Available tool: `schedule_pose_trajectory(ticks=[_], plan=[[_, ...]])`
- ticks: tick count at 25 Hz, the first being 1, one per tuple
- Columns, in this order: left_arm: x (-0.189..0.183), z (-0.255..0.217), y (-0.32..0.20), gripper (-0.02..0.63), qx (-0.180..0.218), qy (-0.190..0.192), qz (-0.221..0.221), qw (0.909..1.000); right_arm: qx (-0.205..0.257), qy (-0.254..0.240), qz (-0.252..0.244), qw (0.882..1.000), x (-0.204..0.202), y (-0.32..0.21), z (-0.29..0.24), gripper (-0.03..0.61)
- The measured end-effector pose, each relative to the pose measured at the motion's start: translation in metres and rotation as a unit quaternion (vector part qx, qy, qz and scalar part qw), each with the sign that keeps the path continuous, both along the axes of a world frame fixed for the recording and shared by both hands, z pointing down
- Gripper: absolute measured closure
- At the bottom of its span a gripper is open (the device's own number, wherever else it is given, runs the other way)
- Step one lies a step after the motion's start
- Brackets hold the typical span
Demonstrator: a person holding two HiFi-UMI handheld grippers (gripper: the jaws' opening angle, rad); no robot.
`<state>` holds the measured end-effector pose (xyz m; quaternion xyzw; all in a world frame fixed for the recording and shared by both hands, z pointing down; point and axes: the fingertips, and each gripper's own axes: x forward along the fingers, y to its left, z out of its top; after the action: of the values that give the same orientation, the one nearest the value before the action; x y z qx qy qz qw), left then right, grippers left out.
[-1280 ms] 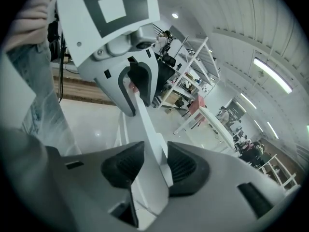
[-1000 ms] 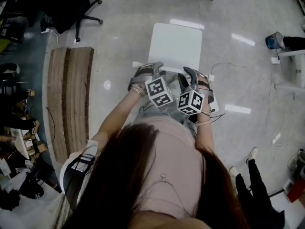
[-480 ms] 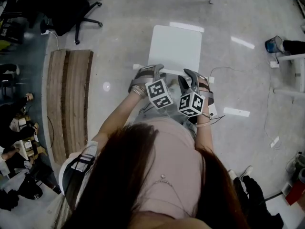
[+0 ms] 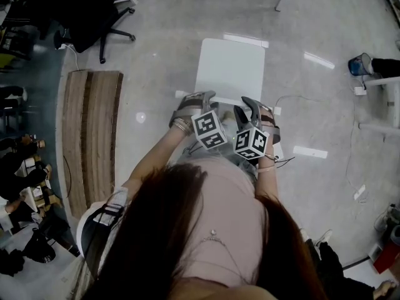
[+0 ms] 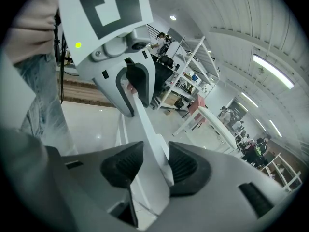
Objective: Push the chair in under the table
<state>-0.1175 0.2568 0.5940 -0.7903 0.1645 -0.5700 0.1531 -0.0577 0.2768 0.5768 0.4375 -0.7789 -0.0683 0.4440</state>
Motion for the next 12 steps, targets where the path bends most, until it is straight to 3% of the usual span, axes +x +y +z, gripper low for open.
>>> schedule_pose_trajectory(ticks=[12], plan=[[0.015, -0.001, -0.018, 0.466, -0.005, -0.001, -0.003, 1.0, -0.006, -0.003, -0.004, 1.0, 0.015, -0.019, 0.0, 0.414]])
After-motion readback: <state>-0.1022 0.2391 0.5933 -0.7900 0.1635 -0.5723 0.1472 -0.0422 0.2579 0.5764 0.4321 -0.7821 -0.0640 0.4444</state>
